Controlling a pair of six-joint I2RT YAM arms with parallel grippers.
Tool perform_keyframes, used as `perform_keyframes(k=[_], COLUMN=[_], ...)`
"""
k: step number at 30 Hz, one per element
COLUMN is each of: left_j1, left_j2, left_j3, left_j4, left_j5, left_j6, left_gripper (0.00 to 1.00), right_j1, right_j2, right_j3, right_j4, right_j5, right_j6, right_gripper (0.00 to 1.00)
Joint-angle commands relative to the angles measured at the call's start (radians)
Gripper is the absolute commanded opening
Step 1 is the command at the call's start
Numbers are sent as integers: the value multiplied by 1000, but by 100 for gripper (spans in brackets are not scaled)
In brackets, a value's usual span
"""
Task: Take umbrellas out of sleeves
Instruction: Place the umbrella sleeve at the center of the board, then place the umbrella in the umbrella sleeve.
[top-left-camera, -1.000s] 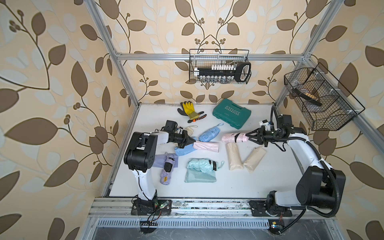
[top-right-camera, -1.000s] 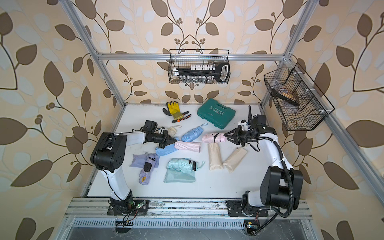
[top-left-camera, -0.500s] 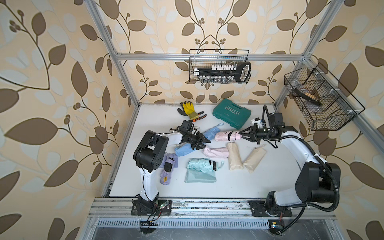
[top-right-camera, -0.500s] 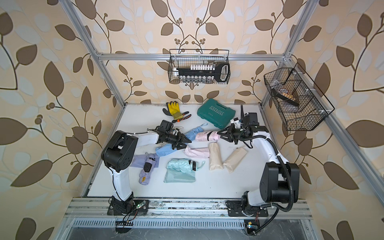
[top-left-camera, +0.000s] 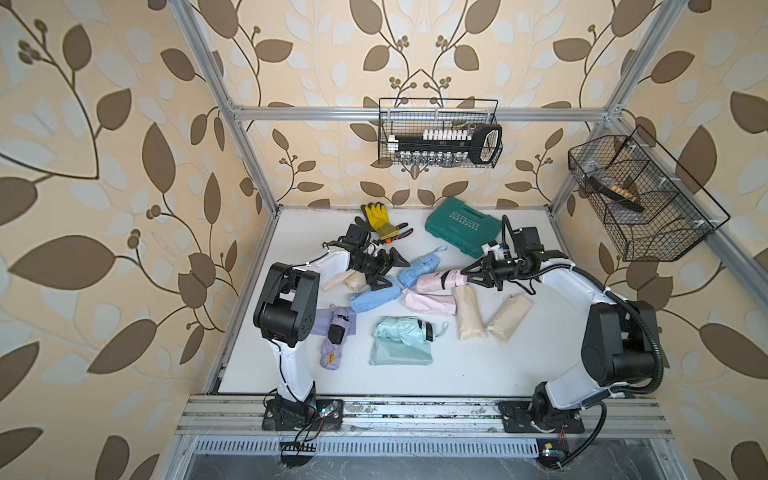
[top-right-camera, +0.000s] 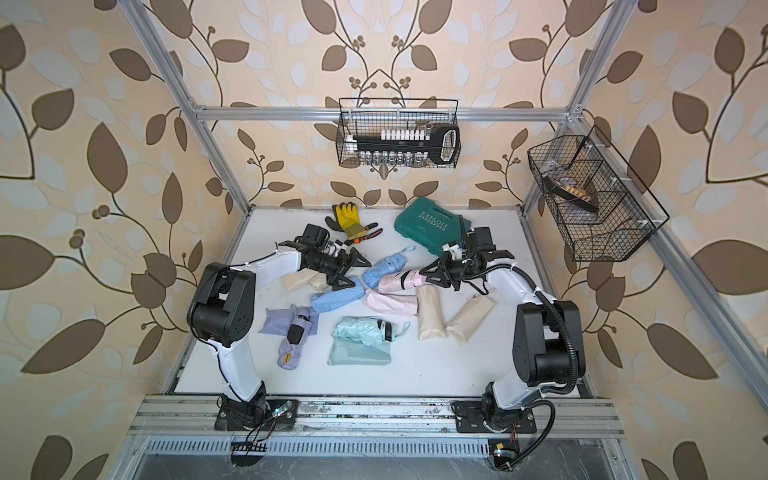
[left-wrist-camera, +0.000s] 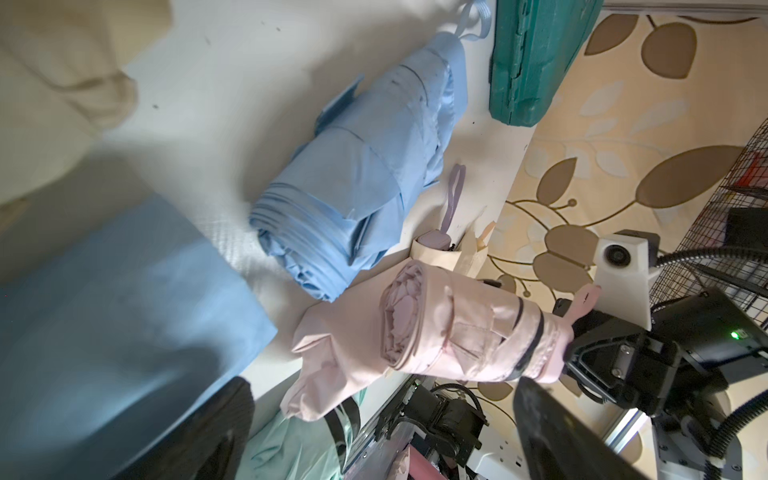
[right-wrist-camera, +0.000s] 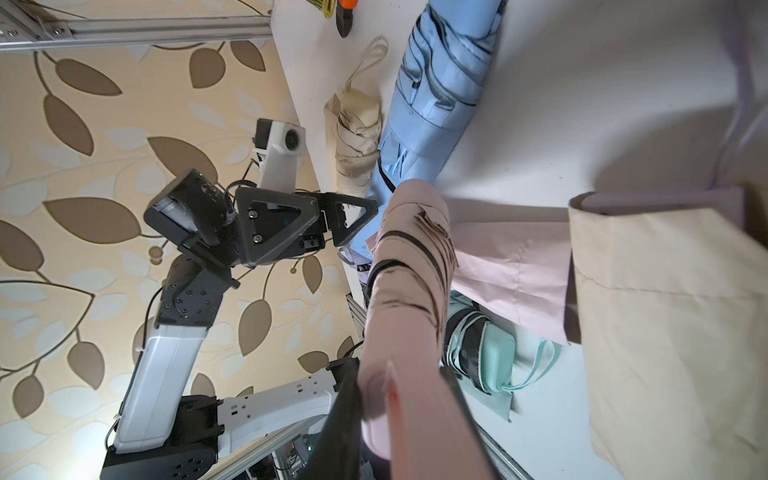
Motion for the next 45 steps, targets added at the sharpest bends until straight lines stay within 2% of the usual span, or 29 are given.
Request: perform_keyframes(k=[1,6,14,19,22,25,29,31,36,38,45], left_j1=[23,45,47,49,57,62,62,62,62,62,62], left_j2=[-78,-116,-146,-142,-138,-132,-110,-106,-111,-113,-131], left_j3=[12,21,0,-10,-7,-9,-2,0,-3,-5,-9], left_j4=[-78,-113,-94,-47,-55,-58,-57,-56,-54,-53,-81], left_j5=[-8,0,12,41,39,44,80,89,104,105,89], left_j6=[98,142,142,87,73,68,65,68,74,74,85], left_gripper=[99,99,99,99,99,99,99,99,99,99,99], right_j1=[31,55,61,60,60,58,54,54,54,54,55], right_j2=[24,106,263,337,352,357,349,338,294,274,162], right_j3=[-4,0,54,97,110,130,176,207,275,294,314], right_j4=[53,86,77,12,-18,-60,-114,-151,-234,-263,-366], right_j5=[-16,-5,0,35,62,90,123,143,201,225,340], right_j6=[19,23,-21,-82,-106,-135,-165,-183,-223,-237,-281], right_gripper=[11,10,12,25,39,53,55,61,63,68,69])
